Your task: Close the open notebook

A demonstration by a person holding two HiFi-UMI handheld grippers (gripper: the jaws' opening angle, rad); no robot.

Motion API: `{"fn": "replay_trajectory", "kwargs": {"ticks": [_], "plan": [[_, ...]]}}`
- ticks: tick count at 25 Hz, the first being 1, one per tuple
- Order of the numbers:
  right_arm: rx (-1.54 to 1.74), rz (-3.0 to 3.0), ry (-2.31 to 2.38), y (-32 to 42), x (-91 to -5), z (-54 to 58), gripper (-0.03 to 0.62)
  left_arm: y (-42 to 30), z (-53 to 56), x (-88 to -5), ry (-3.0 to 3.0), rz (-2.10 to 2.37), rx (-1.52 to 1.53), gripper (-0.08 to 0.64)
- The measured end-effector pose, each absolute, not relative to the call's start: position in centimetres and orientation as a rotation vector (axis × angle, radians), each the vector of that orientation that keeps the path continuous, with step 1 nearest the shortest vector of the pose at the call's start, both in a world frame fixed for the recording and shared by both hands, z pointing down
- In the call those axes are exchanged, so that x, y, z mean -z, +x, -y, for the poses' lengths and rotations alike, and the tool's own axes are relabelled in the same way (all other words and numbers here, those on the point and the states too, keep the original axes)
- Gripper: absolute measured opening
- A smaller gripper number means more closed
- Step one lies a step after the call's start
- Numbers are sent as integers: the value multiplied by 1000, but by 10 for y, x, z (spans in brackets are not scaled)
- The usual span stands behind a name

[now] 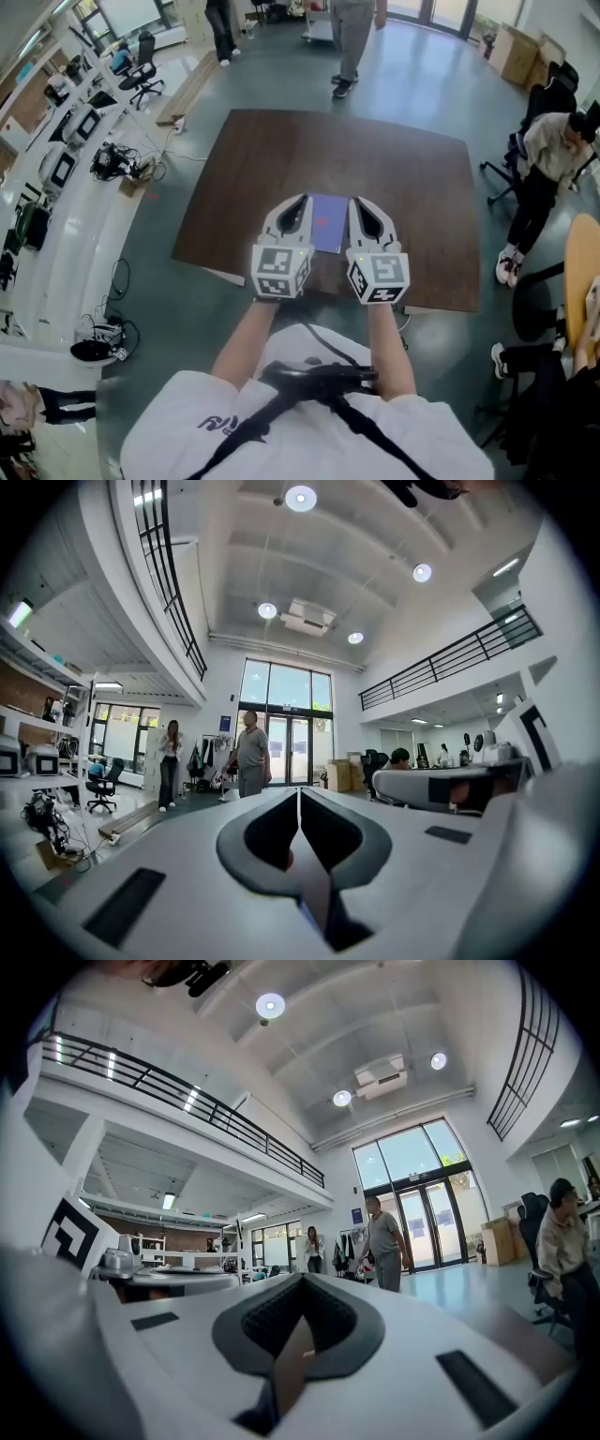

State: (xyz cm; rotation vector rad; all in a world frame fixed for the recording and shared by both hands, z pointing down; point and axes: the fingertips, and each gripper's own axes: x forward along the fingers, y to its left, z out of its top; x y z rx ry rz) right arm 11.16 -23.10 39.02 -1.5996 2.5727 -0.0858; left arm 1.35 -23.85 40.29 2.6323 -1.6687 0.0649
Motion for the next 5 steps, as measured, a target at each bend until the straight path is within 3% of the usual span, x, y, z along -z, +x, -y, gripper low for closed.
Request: {"fn": "replay_trajectory", "kwargs": {"ticks": [5], "plan": [[54, -2578, -1570, 100, -374, 221, 2, 7, 229, -389, 2632, 1683, -45, 18]]}}
